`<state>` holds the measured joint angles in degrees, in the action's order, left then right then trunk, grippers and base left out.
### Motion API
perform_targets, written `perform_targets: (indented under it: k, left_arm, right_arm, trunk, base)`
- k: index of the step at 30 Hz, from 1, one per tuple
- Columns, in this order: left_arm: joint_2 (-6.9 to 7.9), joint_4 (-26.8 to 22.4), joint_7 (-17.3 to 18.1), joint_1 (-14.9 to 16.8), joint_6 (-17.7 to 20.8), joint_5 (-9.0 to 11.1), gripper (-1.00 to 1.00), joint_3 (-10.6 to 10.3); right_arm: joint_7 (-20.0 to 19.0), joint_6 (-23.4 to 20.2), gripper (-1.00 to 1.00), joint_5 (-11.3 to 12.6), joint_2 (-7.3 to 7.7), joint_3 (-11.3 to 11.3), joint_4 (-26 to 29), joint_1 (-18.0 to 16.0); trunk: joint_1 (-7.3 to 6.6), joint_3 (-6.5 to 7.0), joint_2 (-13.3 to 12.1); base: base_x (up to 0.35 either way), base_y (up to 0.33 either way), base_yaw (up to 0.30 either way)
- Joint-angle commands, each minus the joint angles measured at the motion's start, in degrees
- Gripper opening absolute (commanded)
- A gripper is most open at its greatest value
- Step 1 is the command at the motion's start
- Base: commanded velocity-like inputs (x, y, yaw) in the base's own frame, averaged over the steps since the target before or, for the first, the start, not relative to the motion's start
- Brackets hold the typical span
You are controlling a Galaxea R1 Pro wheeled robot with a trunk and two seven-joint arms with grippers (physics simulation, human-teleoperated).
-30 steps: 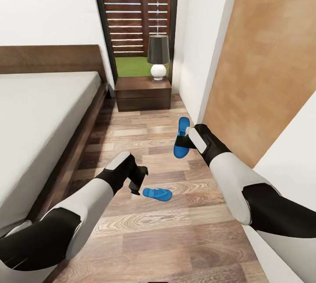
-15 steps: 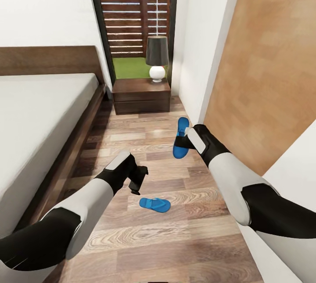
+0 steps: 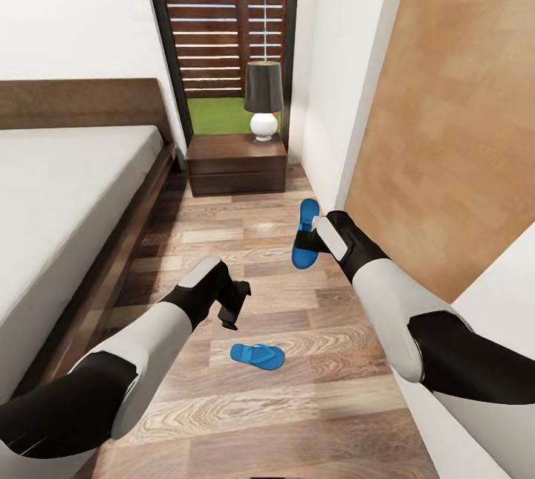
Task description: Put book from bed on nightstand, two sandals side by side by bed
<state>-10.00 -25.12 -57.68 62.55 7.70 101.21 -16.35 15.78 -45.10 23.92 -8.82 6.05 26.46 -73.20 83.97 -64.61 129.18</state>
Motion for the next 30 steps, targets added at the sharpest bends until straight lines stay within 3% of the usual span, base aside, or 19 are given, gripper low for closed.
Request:
perform_targets:
  k: [1,17,24,30]
  left_arm:
    - [0.00,-0.01,-0.25,0.04,0.54,-0.22,1.00,-0.10]
    - [0.00,-0.01,-0.24,0.04,0.56,-0.11,1.00,-0.08]
    - [0.00,-0.01,-0.14,0.04,0.67,1.09,1.00,-0.08]
    - [0.00,-0.01,0.17,0.04,0.85,1.18,1.00,-0.08]
  right_arm:
    - [0.48,-0.16,-1.00,0.57,0.05,0.37,0.06,-0.02]
    - [0.48,-0.16,-1.00,0.58,-0.12,0.37,0.05,-0.02]
    - [0.48,-0.16,-1.00,0.54,-0.38,0.37,0.03,-0.02]
    - [0.48,-0.15,-1.00,0.53,-0.61,0.41,0.00,-0.02]
  trunk:
    - [0.02,-0.05,0.02]
    - [0.02,-0.05,0.02]
    - [0.02,-0.05,0.02]
    - [1.34,-1.14,2.42]
  base:
    - [0.266,-0.200,0.000]
    - [0.045,-0.035,0.000]
    - [0.000,0.000,0.000]
    - [0.000,0.000,0.000]
